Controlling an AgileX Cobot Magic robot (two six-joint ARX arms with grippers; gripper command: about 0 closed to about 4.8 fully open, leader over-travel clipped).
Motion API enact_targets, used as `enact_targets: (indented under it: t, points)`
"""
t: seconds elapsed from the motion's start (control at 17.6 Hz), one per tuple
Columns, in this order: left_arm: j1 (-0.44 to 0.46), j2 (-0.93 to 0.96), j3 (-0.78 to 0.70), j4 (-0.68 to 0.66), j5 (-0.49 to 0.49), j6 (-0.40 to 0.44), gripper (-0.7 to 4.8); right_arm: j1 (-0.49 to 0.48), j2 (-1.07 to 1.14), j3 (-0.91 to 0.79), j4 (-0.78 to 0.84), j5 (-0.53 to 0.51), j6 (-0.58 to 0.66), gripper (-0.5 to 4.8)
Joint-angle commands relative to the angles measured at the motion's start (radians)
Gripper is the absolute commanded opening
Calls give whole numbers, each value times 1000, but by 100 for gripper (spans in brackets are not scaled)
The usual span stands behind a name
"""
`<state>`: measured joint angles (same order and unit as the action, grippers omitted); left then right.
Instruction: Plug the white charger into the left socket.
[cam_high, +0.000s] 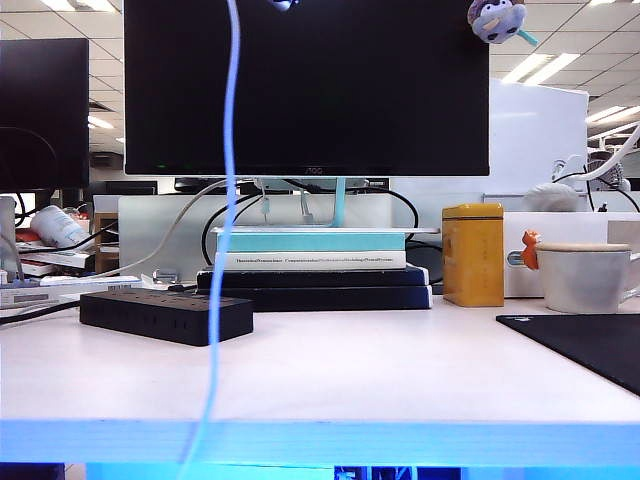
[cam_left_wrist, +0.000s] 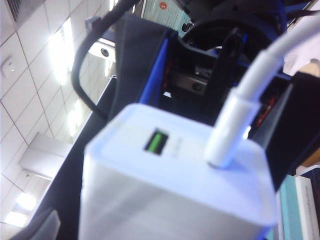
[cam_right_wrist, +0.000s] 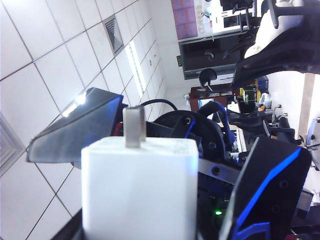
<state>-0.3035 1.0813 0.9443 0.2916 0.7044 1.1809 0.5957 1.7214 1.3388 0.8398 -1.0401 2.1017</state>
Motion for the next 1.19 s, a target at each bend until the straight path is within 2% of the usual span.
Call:
enact_targets:
  t: [0.06, 0.28, 0.85, 1.19]
  points:
    - [0, -8, 4, 14, 17, -3, 479, -19, -6, 6, 16, 21, 26, 202]
    - [0, -21, 4, 16, 19, -3, 479, -53, -6, 6, 18, 16, 16, 202]
    - [0, -18, 4, -32, 18, -3, 479, -23, -13, 15, 66, 4, 27, 202]
    - [0, -18, 4, -20, 15, -3, 472, -23, -18, 15, 51, -39, 27, 196]
